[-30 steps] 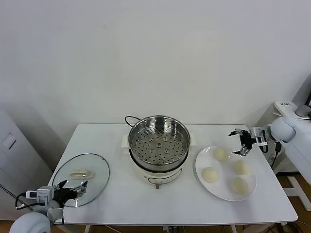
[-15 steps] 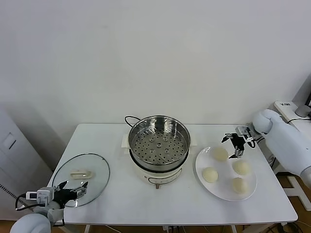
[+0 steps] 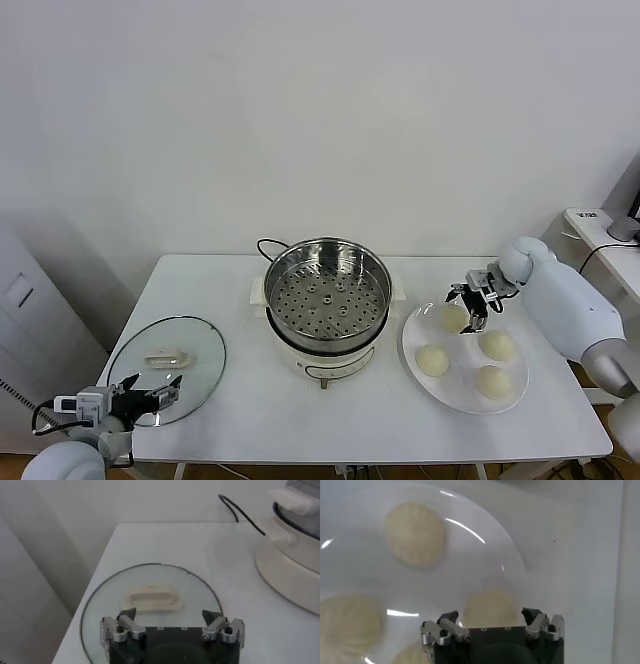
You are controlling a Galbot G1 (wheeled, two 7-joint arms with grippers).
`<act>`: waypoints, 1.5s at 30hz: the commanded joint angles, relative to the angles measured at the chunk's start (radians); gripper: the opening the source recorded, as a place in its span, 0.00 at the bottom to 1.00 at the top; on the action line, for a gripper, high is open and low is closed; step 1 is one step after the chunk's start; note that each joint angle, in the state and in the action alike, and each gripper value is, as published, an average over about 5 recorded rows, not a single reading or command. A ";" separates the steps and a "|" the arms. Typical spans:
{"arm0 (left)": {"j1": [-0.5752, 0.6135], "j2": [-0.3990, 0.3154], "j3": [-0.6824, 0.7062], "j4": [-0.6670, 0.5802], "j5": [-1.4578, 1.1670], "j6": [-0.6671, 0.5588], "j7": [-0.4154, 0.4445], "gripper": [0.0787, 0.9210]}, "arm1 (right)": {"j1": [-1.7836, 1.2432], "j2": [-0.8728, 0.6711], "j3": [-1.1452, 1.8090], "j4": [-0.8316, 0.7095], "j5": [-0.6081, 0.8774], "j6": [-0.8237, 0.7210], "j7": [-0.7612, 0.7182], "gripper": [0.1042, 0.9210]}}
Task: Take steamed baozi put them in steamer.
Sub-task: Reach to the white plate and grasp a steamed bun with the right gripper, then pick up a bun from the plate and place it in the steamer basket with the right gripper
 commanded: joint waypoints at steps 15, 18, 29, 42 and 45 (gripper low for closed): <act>-0.001 -0.032 0.000 -0.012 0.009 0.015 -0.026 0.88 | 0.064 -0.046 -0.063 0.077 0.075 -0.004 -0.047 0.52; 0.001 -0.040 0.002 -0.021 0.015 0.023 -0.033 0.88 | 0.145 -0.087 -0.162 0.148 0.160 -0.008 -0.073 0.52; 0.012 -0.043 0.000 -0.040 0.021 0.028 -0.043 0.88 | 0.552 -0.032 -0.392 0.230 0.430 0.210 -0.179 0.53; 0.015 -0.021 -0.001 -0.041 0.014 0.022 -0.043 0.88 | 0.598 0.236 -0.413 0.244 0.364 0.541 -0.188 0.53; 0.011 -0.021 0.001 -0.042 0.013 0.024 -0.044 0.88 | 0.566 0.280 -0.396 0.239 0.285 0.562 -0.188 0.53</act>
